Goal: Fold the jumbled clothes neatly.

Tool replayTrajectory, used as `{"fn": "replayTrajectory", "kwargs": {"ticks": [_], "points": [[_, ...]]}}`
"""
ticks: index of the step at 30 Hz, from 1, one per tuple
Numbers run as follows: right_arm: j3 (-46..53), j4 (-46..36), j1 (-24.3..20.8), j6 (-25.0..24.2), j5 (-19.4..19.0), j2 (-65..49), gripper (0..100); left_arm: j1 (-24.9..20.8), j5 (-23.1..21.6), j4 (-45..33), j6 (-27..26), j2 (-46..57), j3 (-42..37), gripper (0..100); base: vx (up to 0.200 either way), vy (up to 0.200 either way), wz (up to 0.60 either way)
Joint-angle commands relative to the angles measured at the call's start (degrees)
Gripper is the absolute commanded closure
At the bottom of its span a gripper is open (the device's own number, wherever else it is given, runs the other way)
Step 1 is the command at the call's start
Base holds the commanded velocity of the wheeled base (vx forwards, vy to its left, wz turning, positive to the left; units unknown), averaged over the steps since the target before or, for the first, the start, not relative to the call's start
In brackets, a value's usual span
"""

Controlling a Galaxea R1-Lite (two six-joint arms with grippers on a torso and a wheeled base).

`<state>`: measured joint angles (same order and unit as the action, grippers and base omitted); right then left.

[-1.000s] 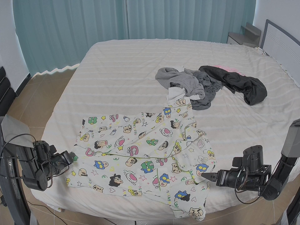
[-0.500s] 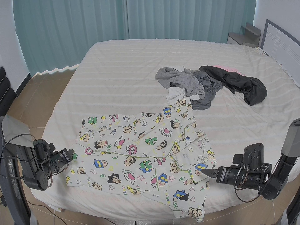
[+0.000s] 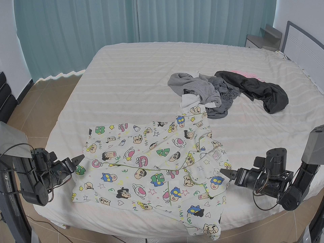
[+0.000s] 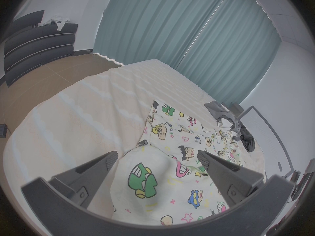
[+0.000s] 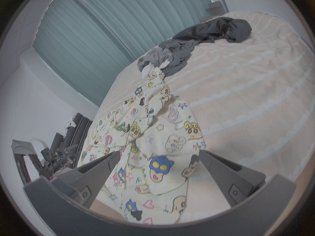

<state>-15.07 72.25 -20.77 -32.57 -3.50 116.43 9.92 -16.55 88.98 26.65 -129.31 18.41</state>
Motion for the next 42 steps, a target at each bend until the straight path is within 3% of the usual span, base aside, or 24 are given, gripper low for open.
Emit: {"fn": "replayTrajectory", "kwargs": {"ticks": [1,13,18,20,26,27,30,36,38,42], "points": [[-1.7,0.0,0.6,0.0,1.0,0.2,0,0.0,-0.1,0.1,0.6,2.0,-0.1,0,0.200,0.000,0.00],[-8.6,-2.0,0.7,0.2,3.8,0.0,0,-1.0,0.0,0.1,1.3,1.4,-0.3,0,0.200,0.000,0.00],[-19.0,-11.7,1.2,0.2,4.0,0.8,0,-1.4,0.3,0.1,1.2,1.3,-0.2,0,0.160,0.000,0.00],[-26.7,-20.3,1.7,0.1,4.0,2.7,0,-1.4,0.4,0.1,1.2,1.2,-0.3,0,0.000,0.000,0.00],[-37.0,-25.6,2.1,0.4,5.1,8.6,0,-1.4,0.4,0.1,1.2,1.2,-0.5,0,0.000,0.000,0.00],[-44.4,-30.7,2.3,0.7,5.5,13.0,0,-1.4,0.3,0.1,1.4,1.2,-0.6,0,0.000,0.000,0.00],[-52.9,-38.6,3.1,0.5,5.3,16.9,0,-1.5,-0.1,0.1,1.4,1.2,-1.3,0,0.000,0.000,0.00],[-63.1,-43.7,3.5,0.6,5.4,23.3,0,-1.8,-0.3,0.1,1.5,1.2,-1.6,0,0.000,0.000,0.00],[-69.1,-50.0,3.7,0.5,5.4,26.0,0,-2.0,-0.2,0.1,1.5,1.2,-1.6,0,0.000,0.000,0.00],[-75.9,-54.0,4.2,0.4,5.4,29.3,0,-2.2,-0.1,0.1,1.5,1.1,-1.6,0,0.000,0.000,0.00]]}}
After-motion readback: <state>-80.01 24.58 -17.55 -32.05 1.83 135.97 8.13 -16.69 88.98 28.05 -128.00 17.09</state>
